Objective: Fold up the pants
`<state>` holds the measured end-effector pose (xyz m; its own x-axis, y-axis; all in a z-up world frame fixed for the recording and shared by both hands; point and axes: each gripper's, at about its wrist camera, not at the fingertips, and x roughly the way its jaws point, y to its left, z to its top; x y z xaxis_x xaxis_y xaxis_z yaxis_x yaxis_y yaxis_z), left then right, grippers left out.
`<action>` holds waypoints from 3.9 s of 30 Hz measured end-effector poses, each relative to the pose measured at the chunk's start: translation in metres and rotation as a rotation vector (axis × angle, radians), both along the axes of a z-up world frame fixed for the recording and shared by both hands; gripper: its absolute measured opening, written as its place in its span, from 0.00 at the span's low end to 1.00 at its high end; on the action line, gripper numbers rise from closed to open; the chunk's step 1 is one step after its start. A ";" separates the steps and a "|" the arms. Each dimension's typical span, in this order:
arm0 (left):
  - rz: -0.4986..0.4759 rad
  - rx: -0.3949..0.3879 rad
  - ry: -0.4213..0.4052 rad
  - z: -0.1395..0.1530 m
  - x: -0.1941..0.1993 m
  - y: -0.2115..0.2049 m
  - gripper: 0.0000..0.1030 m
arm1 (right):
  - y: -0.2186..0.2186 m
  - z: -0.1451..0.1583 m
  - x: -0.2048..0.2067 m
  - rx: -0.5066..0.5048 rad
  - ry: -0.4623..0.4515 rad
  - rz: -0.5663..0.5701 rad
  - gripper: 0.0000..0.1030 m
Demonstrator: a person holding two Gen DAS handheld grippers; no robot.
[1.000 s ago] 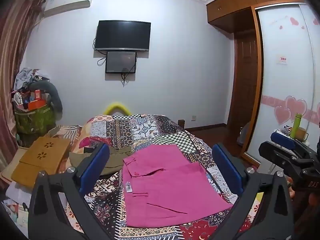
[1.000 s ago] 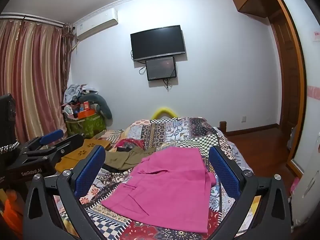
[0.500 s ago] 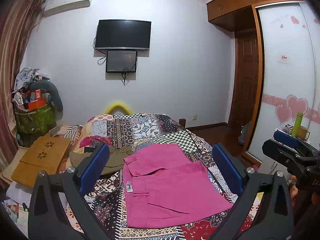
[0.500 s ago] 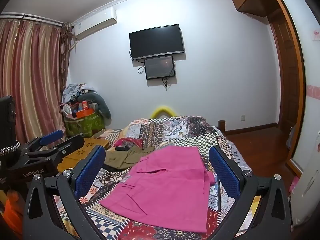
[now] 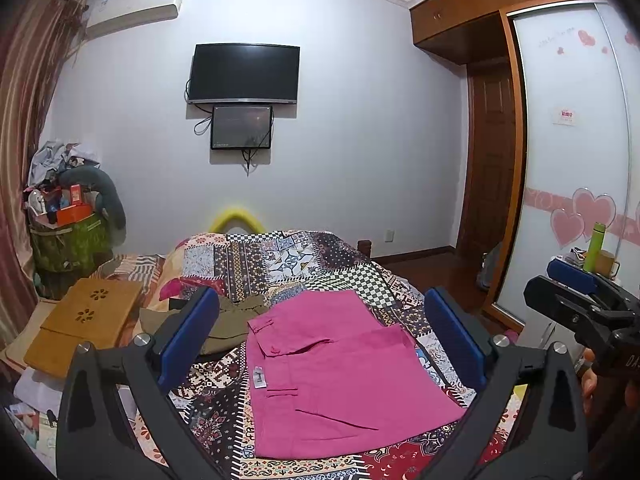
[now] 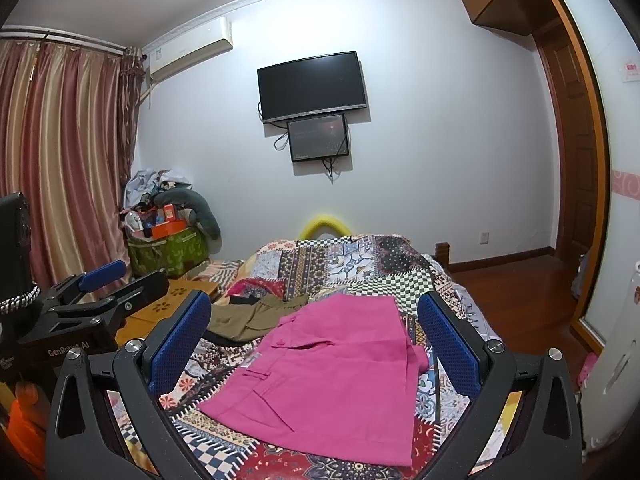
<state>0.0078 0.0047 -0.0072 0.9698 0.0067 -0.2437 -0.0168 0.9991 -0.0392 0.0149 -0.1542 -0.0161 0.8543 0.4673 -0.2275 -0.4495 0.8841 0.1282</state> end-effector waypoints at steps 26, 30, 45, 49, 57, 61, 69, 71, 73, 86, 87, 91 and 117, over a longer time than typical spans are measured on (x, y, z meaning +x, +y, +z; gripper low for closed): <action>0.005 -0.003 -0.012 0.004 -0.003 -0.003 1.00 | 0.002 0.000 -0.001 -0.003 -0.012 -0.001 1.00; 0.006 0.000 -0.013 0.004 -0.003 -0.003 1.00 | 0.001 0.001 -0.002 -0.001 -0.011 -0.004 1.00; 0.004 -0.001 -0.009 0.003 -0.002 -0.005 1.00 | 0.001 -0.001 0.001 -0.006 -0.003 -0.009 1.00; 0.005 -0.001 0.005 0.000 0.004 -0.004 1.00 | 0.002 -0.005 0.006 -0.008 0.012 -0.012 1.00; 0.000 -0.001 0.111 -0.020 0.044 0.007 1.00 | 0.003 -0.023 0.030 -0.032 0.067 -0.031 1.00; -0.021 -0.023 0.180 -0.042 0.070 0.016 1.00 | 0.001 -0.043 0.050 -0.058 0.127 -0.053 1.00; -0.006 -0.013 0.402 -0.101 0.140 0.036 1.00 | -0.005 -0.096 0.097 -0.143 0.291 -0.088 1.00; 0.009 -0.030 0.458 -0.117 0.158 0.046 1.00 | -0.007 -0.104 0.106 -0.158 0.324 -0.089 1.00; 0.021 -0.028 0.509 -0.132 0.175 0.055 1.00 | -0.010 -0.114 0.117 -0.169 0.371 -0.083 1.00; 0.029 -0.020 0.711 -0.190 0.243 0.100 0.82 | -0.026 -0.171 0.198 -0.164 0.596 -0.057 0.99; 0.021 -0.021 0.732 -0.194 0.249 0.101 0.77 | -0.026 -0.174 0.203 -0.165 0.600 -0.054 0.99; -0.014 -0.009 0.784 -0.207 0.264 0.098 0.67 | -0.026 -0.185 0.220 -0.156 0.641 -0.024 0.89; -0.120 -0.006 0.872 -0.234 0.275 0.091 0.09 | -0.011 -0.218 0.250 -0.234 0.683 0.075 0.05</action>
